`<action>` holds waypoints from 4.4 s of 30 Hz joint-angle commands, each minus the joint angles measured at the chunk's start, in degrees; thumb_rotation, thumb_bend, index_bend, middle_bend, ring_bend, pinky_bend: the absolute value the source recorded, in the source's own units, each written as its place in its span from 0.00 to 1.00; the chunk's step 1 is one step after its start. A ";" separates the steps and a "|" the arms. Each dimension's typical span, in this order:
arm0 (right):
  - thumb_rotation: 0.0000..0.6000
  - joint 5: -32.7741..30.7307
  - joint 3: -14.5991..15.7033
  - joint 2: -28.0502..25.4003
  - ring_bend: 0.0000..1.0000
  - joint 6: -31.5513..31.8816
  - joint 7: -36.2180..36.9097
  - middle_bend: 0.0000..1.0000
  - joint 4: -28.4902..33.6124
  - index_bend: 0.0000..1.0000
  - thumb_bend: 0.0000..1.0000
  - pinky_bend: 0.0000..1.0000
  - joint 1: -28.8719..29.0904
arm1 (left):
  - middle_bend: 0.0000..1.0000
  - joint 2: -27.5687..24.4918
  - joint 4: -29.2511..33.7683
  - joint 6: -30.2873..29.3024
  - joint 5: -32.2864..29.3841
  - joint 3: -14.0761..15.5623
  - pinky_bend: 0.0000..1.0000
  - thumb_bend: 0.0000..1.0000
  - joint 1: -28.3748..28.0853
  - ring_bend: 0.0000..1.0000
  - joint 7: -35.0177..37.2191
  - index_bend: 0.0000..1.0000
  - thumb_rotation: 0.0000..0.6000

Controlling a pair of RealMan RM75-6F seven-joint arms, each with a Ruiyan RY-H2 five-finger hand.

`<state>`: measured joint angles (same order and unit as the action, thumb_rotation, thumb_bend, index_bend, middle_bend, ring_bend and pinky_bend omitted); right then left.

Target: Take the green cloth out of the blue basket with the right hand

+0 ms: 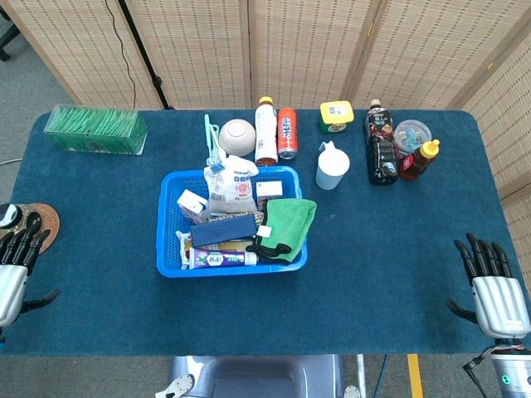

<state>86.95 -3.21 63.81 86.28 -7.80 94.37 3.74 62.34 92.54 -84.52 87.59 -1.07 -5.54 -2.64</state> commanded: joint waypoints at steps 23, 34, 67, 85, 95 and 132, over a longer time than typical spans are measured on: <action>1.00 6.04 -4.34 -4.60 0.00 -12.01 -2.20 0.00 11.30 0.00 0.00 0.00 12.76 | 0.00 -2.63 3.67 -1.66 0.97 0.48 0.00 0.06 1.13 0.00 2.02 0.00 1.00; 1.00 0.20 -9.34 -2.29 0.00 -28.11 -9.90 0.00 15.67 0.00 0.00 0.00 26.50 | 0.00 -2.40 5.07 0.07 -1.05 -0.11 0.00 0.06 0.50 0.00 -0.21 0.00 1.00; 1.00 -22.36 -11.27 11.82 0.14 -35.77 -27.96 0.21 7.04 0.32 0.17 0.33 44.45 | 0.00 -2.30 4.48 1.88 -3.49 -0.75 0.00 0.06 -0.01 0.00 -0.09 0.00 1.00; 1.00 -16.41 -10.31 16.31 0.47 -31.43 -23.25 0.56 2.19 0.68 0.65 0.75 46.96 | 0.00 -2.84 4.24 2.10 -3.70 -0.74 0.00 0.06 0.05 0.00 1.34 0.00 1.00; 1.00 -4.95 -12.79 14.77 0.48 -22.35 -13.86 0.58 1.73 0.70 0.69 0.79 45.73 | 0.00 -2.93 4.17 2.57 -4.06 -0.82 0.00 0.06 -0.13 0.00 1.54 0.00 1.00; 1.00 -3.49 -10.97 6.60 0.48 -13.70 4.02 0.58 -15.35 0.69 0.72 0.79 33.60 | 0.00 -2.69 4.45 1.90 -2.68 0.16 0.00 0.06 0.54 0.00 1.32 0.00 1.00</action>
<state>82.91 -15.96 67.98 73.63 -5.45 81.58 37.71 59.63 96.98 -82.66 84.94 -0.91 -4.98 -1.29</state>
